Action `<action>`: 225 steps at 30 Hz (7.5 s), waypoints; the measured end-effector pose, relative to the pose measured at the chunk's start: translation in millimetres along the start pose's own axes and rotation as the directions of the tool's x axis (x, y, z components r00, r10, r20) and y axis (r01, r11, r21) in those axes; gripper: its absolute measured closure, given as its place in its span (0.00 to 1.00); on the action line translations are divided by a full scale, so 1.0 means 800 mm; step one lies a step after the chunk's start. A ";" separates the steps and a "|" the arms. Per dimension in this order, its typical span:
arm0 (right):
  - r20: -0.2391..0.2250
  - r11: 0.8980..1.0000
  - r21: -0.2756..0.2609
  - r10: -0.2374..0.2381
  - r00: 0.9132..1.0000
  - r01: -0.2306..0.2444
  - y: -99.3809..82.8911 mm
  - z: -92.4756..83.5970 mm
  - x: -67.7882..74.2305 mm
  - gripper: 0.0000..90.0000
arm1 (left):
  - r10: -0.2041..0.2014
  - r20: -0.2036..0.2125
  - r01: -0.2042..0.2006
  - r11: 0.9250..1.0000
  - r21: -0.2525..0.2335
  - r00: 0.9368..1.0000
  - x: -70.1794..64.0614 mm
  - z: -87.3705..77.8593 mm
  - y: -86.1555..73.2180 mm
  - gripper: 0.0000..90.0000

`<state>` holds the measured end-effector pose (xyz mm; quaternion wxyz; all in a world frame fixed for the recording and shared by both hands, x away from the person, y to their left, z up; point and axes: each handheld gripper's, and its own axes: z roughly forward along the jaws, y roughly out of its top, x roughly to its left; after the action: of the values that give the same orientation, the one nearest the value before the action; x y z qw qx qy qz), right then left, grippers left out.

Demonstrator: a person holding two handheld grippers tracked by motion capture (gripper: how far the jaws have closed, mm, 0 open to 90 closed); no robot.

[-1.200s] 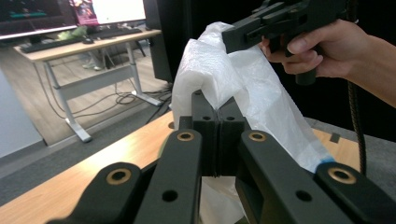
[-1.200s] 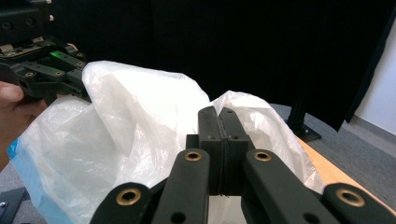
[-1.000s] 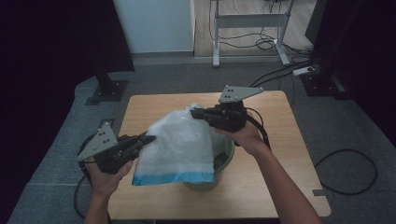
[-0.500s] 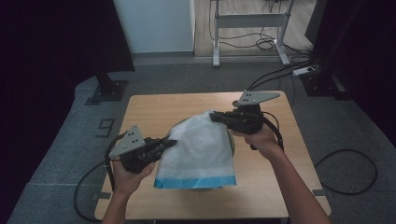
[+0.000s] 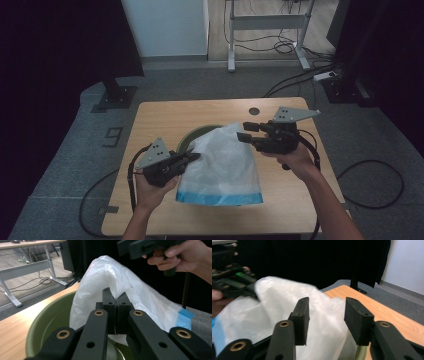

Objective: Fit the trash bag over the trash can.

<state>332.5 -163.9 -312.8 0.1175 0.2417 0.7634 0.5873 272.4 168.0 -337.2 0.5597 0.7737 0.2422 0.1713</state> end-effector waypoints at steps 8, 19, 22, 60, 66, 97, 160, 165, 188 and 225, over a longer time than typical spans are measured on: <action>0.020 0.998 0.034 0.046 0.999 -0.046 -0.057 -0.023 0.016 0.49 | -0.018 -0.005 0.018 1.000 -0.012 1.000 0.002 0.002 -0.004 0.99; -0.015 0.994 0.055 0.099 0.995 -0.098 -0.128 -0.033 0.037 0.53 | -0.022 -0.015 0.022 1.000 -0.020 1.000 0.003 0.001 -0.003 0.99; -0.018 0.995 0.050 0.093 0.996 -0.092 -0.129 -0.034 0.041 0.59 | -0.022 -0.016 0.022 1.000 -0.018 1.000 0.002 0.003 -0.003 0.98; 0.099 0.992 -0.102 0.088 0.991 -0.078 -0.030 -0.051 0.027 0.99 | 0.042 -0.095 -0.047 0.997 -0.056 0.995 -0.012 -0.047 0.010 0.16; 0.113 0.993 -0.099 0.078 0.990 -0.067 -0.019 -0.037 0.032 0.99 | 0.079 -0.075 -0.082 0.996 -0.032 0.994 -0.029 -0.046 0.009 0.18; 0.175 0.992 -0.085 0.110 0.978 -0.097 0.000 -0.002 0.026 0.99 | 0.152 -0.044 -0.148 0.986 0.077 0.987 -0.089 -0.029 -0.014 0.04; 0.132 0.987 -0.063 0.155 0.979 -0.148 -0.009 0.005 0.015 0.99 | -0.011 0.036 0.006 0.991 0.135 0.999 -0.012 0.009 -0.029 1.00; 0.104 0.986 -0.073 0.158 0.982 -0.151 -0.010 0.002 0.015 0.99 | 0.011 -0.049 -0.005 0.994 0.111 0.999 -0.013 0.012 -0.020 0.60; 0.023 0.979 -0.120 0.169 0.985 -0.165 0.007 -0.004 0.027 0.99 | 0.019 0.014 -0.021 0.985 0.172 1.000 0.000 0.037 -0.010 1.00; 0.049 0.993 -0.043 0.112 0.992 -0.110 -0.069 0.013 0.041 0.63 | -0.125 0.071 0.127 0.992 -0.018 0.990 0.018 0.012 -0.004 1.00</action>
<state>296.4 -149.5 -365.1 0.1090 0.2964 0.7335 0.6019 289.2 169.4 -343.3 0.5862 0.7561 0.2691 0.1110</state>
